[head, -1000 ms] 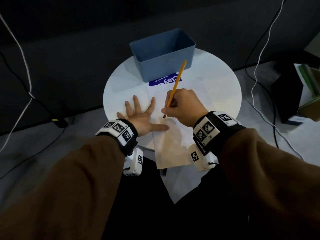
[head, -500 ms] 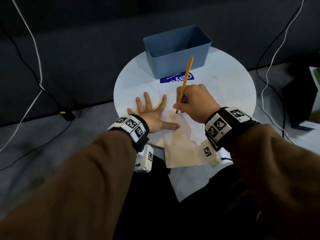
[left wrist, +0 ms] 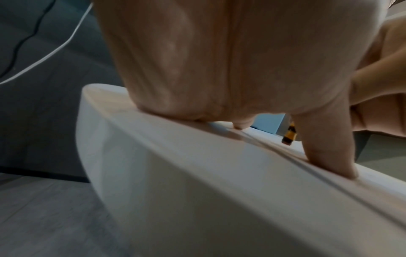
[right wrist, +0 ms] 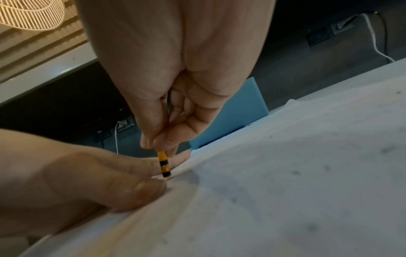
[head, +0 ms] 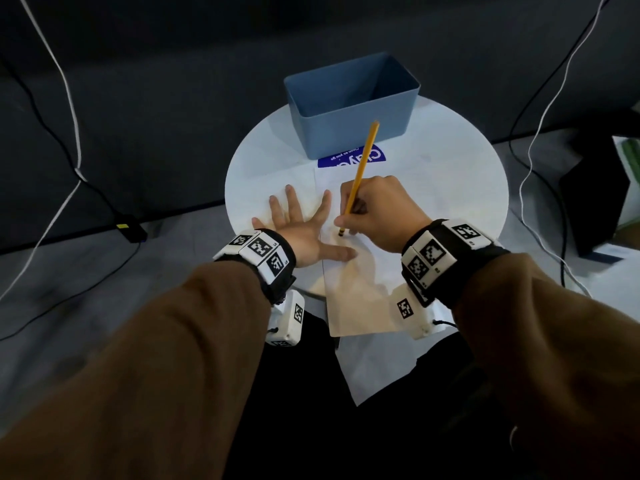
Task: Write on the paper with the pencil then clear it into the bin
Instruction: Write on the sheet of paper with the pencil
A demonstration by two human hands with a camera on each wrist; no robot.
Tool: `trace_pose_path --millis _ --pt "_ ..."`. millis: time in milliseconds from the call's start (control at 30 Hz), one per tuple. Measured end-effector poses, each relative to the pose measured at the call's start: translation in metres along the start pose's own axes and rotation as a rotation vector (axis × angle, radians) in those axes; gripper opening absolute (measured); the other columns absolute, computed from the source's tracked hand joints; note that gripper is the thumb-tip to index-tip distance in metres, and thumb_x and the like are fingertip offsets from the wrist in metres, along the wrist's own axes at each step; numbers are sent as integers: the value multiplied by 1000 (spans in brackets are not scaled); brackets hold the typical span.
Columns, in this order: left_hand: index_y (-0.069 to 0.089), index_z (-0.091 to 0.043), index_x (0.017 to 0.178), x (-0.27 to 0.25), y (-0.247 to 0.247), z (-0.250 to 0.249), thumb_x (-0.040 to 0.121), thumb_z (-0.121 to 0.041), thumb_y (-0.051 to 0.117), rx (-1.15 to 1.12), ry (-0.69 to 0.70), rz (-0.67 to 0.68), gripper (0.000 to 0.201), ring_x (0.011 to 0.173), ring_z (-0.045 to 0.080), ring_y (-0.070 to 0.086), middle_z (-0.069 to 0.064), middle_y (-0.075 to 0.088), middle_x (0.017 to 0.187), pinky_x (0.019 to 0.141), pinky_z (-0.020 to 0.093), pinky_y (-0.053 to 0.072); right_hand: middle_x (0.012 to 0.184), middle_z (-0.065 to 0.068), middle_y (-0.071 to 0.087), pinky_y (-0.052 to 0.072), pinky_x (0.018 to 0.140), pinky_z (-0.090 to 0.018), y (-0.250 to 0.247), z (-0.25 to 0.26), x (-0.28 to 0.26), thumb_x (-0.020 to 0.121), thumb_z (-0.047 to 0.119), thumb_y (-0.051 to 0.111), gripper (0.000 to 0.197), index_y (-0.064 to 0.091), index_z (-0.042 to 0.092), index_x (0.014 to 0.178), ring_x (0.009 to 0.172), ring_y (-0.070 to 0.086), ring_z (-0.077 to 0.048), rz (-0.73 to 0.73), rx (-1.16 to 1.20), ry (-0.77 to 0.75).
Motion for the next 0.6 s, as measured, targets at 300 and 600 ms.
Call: trace_pose_path --millis 300,600 --pt "-28 -52 145 1 0 1 65 -92 52 -21 2 -1 121 142 43 -35 12 -46 151 110 73 -9 70 -1 70 55 75 -35 -21 -23 -4 85 16 80 19 66 10 74 72 67 -17 -72 -45 90" --pt "-27 -52 146 0 -1 1 66 -91 53 -24 -1 -4 120 142 43 -34 12 -45 152 111 74 -8 70 -1 67 56 76 -35 -18 -22 -2 86 16 79 23 62 13 71 71 65 -16 -64 -65 107"
Point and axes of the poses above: each hand's wrist, its own x-axis towards the middle knuckle, its own y-axis out of the palm, z = x × y, the point moved 8 cm from there along x, towards the middle knuckle
